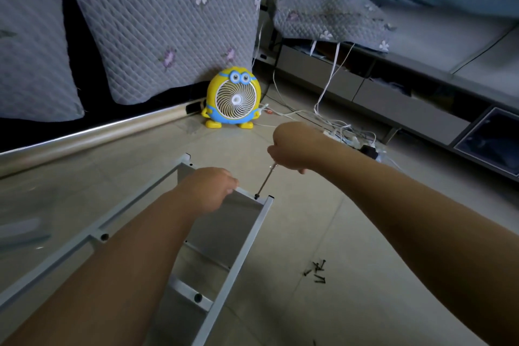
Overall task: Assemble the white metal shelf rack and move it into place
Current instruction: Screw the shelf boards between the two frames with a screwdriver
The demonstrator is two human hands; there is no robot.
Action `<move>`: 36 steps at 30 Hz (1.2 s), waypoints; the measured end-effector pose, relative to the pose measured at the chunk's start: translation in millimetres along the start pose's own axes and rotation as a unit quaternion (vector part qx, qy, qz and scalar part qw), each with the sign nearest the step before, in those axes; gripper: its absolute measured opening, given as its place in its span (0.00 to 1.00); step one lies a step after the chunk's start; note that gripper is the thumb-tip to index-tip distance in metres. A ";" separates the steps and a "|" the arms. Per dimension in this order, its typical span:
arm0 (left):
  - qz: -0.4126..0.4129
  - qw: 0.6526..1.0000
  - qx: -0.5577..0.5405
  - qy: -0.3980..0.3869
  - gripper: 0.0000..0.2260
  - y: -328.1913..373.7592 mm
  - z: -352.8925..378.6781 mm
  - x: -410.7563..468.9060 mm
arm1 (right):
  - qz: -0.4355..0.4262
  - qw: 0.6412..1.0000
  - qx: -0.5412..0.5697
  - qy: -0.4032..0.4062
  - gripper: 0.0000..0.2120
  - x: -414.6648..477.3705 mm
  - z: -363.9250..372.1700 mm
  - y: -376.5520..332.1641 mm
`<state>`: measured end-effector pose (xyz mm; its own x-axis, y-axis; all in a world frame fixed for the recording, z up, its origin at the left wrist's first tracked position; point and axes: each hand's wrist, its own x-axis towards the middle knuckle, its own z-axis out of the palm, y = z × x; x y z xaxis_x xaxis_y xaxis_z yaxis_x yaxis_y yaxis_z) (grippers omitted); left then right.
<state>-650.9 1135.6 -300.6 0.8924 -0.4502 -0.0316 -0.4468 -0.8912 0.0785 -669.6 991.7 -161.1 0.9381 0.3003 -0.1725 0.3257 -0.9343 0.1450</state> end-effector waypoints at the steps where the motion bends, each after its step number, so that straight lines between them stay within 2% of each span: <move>1: 0.000 1.000 -0.001 0.002 0.12 0.3 -0.9 -0.7 | -0.020 1.000 0.001 -0.011 0.12 -2.0 -1.4 1.5; 6: -0.002 1.000 -0.014 0.014 0.13 0.2 -3.4 -4.5 | -0.098 0.993 0.055 -0.044 0.03 -18.5 -5.5 11.3; 10: -0.009 1.000 -0.019 0.021 0.13 -0.1 -1.8 -4.5 | -0.119 0.987 0.105 -0.003 0.05 -23.3 -1.0 13.9; 11: -0.011 1.000 -0.019 0.020 0.12 1.1 -2.0 -4.2 | -0.132 0.986 0.106 0.009 0.03 -24.0 -0.6 13.2; 13: -0.014 1.000 -0.017 0.018 0.12 2.8 -2.7 -4.4 | -0.144 0.986 0.082 0.025 0.06 -23.7 -0.4 8.7; 17: -0.019 0.999 -0.015 0.023 0.12 3.4 -1.8 -4.7 | -0.067 0.995 -0.040 0.059 0.17 -17.6 0.8 -3.5; 20: -0.024 0.999 -0.012 0.026 0.12 3.9 -1.0 -6.3 | 0.032 0.998 0.005 0.061 0.19 -12.9 3.6 -4.3; 23: -0.031 0.999 0.003 0.025 0.11 5.1 -1.3 -6.2 | 0.061 0.996 0.043 0.051 0.16 -14.2 5.8 -0.4; 26: -0.038 0.999 0.027 0.014 0.12 6.4 -2.5 -5.7 | -0.003 0.998 0.042 0.047 0.13 -18.3 7.3 2.8; 28: -0.041 0.999 0.032 0.009 0.13 7.4 -3.3 -5.3 | -0.045 0.997 0.058 0.034 0.15 -23.8 6.8 5.5; 32: -0.037 0.999 0.038 -0.005 0.13 7.1 -5.5 -6.1 | -0.128 0.991 0.015 0.020 0.11 -28.2 3.5 11.4; 36: -0.041 0.997 0.058 0.000 0.12 9.4 -6.8 -7.2 | -0.140 0.988 -0.010 0.066 0.12 -27.4 1.1 6.2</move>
<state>-661.0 1130.9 -292.8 0.9264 -0.3750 -0.0334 -0.3762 -0.9257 -0.0397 -693.4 977.4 -156.6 0.8179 0.5697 -0.0802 0.5753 -0.8076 0.1300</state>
